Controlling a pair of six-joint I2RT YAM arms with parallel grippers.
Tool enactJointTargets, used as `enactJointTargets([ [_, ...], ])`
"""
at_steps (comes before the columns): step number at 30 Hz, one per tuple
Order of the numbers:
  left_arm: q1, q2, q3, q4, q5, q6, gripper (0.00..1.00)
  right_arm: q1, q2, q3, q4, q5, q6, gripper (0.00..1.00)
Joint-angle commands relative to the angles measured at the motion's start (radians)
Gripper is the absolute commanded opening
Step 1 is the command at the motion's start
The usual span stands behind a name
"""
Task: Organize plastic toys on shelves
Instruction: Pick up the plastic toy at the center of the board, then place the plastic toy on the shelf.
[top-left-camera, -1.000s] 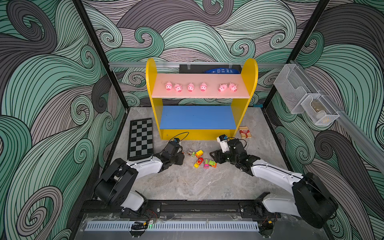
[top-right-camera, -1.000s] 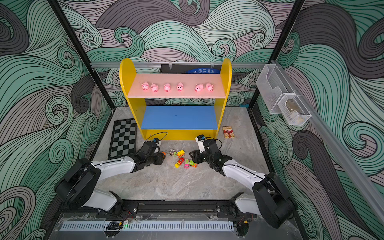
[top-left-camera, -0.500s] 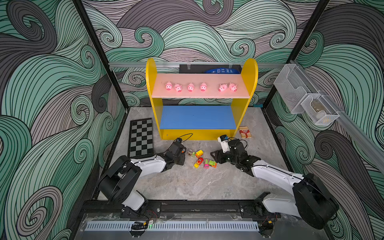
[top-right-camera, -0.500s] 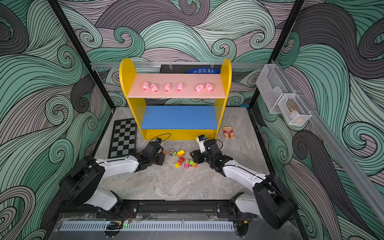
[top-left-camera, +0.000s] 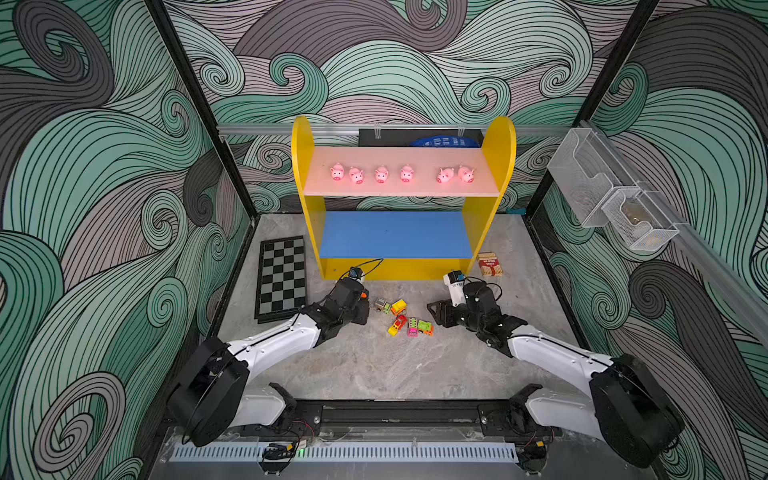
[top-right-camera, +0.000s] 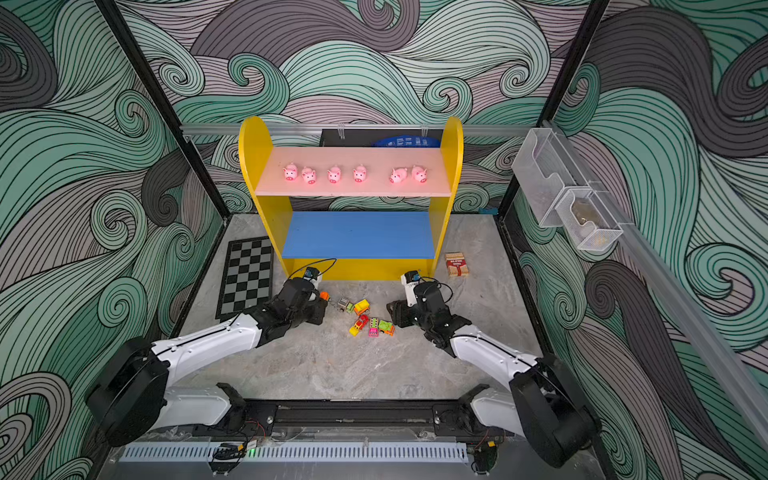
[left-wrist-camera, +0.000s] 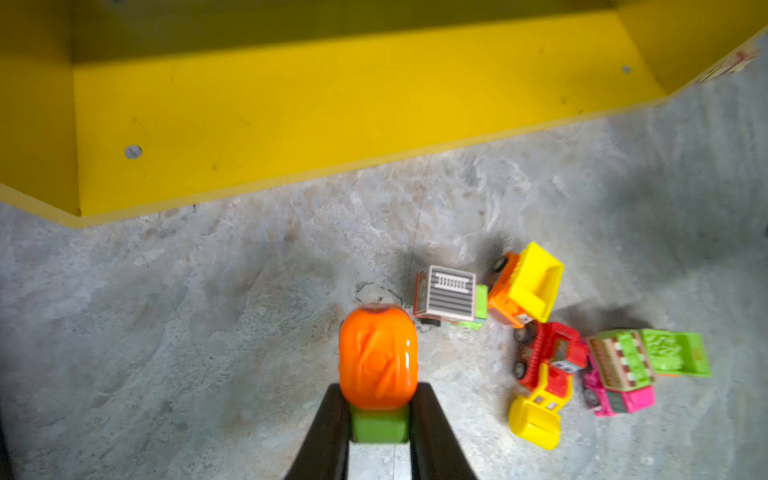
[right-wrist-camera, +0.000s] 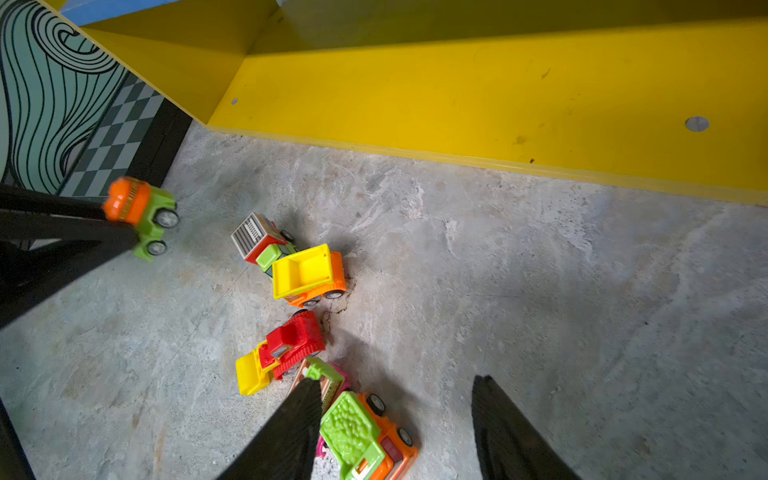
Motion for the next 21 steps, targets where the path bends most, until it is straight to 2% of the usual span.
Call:
enactJointTargets([
  [1, -0.003, -0.051, 0.066, -0.101, 0.009, -0.011, 0.18, -0.01, -0.025, -0.009, 0.031, 0.01, 0.014, 0.61],
  [6, -0.003, -0.125, 0.135, -0.161, -0.015, 0.025, 0.19, -0.018, -0.037, -0.02, 0.031, 0.011, 0.011, 0.61],
  [11, 0.002, -0.169, 0.189, -0.154, -0.106, 0.057, 0.19, -0.02, -0.045, -0.027, 0.034, 0.011, 0.011, 0.61],
  [16, 0.03, -0.085, 0.299, -0.191, -0.206, 0.087, 0.19, -0.022, -0.053, -0.039, 0.045, 0.009, 0.016, 0.61],
  [21, 0.079, 0.012, 0.382, -0.178, -0.244, 0.108, 0.19, -0.022, -0.056, -0.036, 0.047, 0.002, 0.018, 0.62],
])
